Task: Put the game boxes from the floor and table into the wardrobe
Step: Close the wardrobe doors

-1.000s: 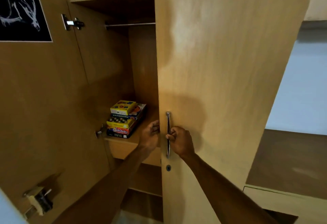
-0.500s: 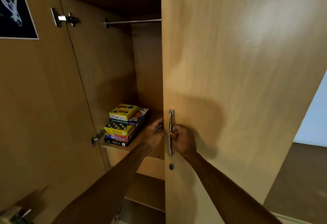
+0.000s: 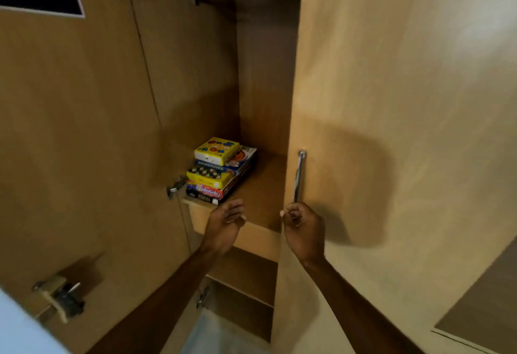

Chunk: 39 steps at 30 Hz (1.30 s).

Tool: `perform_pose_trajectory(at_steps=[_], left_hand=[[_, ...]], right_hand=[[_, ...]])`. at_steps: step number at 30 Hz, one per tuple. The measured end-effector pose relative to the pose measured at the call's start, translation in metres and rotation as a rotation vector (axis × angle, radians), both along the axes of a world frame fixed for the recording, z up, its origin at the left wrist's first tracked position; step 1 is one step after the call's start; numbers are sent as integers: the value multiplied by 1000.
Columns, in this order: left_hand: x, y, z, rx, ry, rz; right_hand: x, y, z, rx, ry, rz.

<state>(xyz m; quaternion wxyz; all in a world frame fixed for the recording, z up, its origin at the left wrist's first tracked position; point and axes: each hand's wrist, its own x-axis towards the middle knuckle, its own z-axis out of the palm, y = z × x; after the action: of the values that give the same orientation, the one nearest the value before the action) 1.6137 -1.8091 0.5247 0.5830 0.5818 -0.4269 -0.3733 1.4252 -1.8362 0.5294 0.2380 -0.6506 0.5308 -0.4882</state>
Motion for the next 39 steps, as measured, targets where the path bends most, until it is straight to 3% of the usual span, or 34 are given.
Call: perform_pose_trajectory(at_steps=[8,14,17,23,27,32,39], left_hand=[[122,141,-34,30,-109,403],[201,251,3,7,-263,805],[235,280,26,-43,-375,907],[271,275,53,-22,-385,674],[271,273,50,-34,-312,640],[256,279,38,-154,-282,537],[208,257,40,-294,-299,202]], right_hand=[[152,60,-29,189,64,457],[279,127,-16,182,32,728],[323,156,4,140,5,781],[363,188,23,120,-50,744],[352,197,16,120,-51,689],[323,212,-4,168,-86,617],[242,216,-13,167,-91,390]])
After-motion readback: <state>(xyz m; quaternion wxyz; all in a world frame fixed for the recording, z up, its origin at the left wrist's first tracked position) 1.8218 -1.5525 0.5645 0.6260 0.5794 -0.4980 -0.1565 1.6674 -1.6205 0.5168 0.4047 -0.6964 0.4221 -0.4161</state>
